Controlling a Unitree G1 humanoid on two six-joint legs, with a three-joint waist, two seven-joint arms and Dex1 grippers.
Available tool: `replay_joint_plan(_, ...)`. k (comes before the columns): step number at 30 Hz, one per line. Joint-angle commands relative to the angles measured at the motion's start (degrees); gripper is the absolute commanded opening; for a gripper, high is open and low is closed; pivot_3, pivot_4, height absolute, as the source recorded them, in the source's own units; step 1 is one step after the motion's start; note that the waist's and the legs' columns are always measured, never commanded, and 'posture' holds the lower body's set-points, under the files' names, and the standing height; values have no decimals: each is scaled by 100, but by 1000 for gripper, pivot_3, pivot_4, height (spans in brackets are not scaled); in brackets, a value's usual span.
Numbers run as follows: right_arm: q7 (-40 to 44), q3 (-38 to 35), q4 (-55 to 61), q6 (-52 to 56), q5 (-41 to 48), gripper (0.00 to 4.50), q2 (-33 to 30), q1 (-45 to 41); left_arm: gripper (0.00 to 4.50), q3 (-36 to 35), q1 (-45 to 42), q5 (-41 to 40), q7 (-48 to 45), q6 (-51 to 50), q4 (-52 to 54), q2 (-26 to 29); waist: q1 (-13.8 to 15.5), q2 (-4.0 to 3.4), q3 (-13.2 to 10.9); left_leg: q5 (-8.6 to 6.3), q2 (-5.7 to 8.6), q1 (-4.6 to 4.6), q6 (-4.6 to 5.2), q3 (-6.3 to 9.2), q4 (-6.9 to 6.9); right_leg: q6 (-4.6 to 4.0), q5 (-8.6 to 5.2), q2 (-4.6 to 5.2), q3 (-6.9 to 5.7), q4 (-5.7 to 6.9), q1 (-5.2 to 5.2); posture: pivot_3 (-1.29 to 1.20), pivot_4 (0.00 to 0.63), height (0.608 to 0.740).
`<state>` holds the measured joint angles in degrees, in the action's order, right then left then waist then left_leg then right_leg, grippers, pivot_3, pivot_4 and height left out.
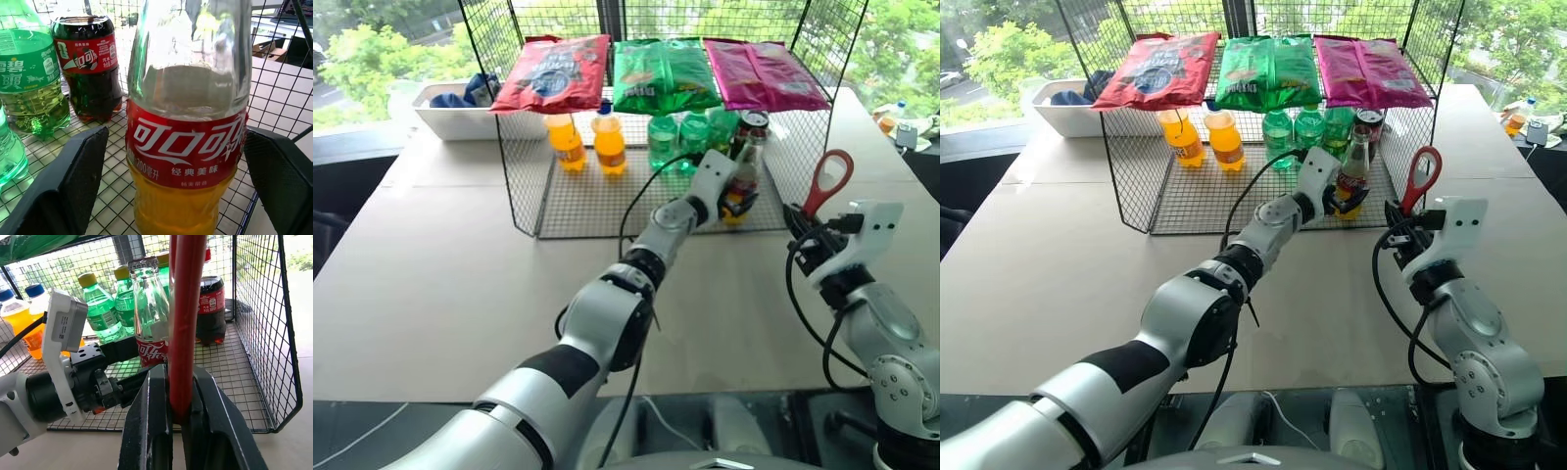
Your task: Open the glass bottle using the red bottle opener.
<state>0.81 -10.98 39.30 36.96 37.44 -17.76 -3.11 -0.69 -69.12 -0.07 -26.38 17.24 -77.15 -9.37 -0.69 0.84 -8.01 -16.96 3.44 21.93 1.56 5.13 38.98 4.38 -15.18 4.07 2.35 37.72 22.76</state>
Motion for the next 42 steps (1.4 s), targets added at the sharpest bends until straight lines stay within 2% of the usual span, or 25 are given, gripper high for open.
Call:
replay_joint_plan(1,-4,-36,285,-47,-28,0,-9,-20,2622,-95,-567,-106,-145,-1,68,-1412,0,0,0,0,0,0,0,0,0,0,0,0,0,0,0,0,150,740)
replay_joint_plan(10,2,-27,286,-56,-80,0,39,-18,2630,-121,-518,-83,-257,62,107,-1393,8,0,0,0,0,0,0,1,0,0,0,0,0,-1,0,0,150,740)
replay_joint_plan(21,84,36,177,-87,-120,0,103,-69,2630,-144,-423,-412,-1535,516,658,-960,-4,0,-1,0,1,4,0,1,-1,0,0,0,0,-2,4,0,150,740)
replay_joint_plan(26,100,24,172,-80,-128,0,92,-99,2630,-51,-71,-713,-2360,452,1424,-545,-5,0,-1,0,-2,5,0,1,-1,0,0,1,0,-4,4,0,150,740)
replay_joint_plan(30,281,-283,107,-112,-127,0,-147,14,2630,194,771,-916,-3149,13,2867,251,-15,-2,0,0,-10,3,0,0,-6,-1,0,1,3,-6,3,0,150,740)
replay_joint_plan(36,587,-1078,-331,-404,-29,0,-524,-194,2630,411,1584,-953,-3150,-840,4347,858,-28,-3,-1,0,-22,-2,0,-4,-6,-1,0,-4,8,2,3,0,150,740)
replay_joint_plan(42,776,-1182,-589,-533,-175,0,-707,-270,2630,644,2135,-1020,-3148,-1441,5345,1139,23,-3,-1,-1,-21,5,2,1,-3,-1,0,-1,3,-6,2,0,150,740)
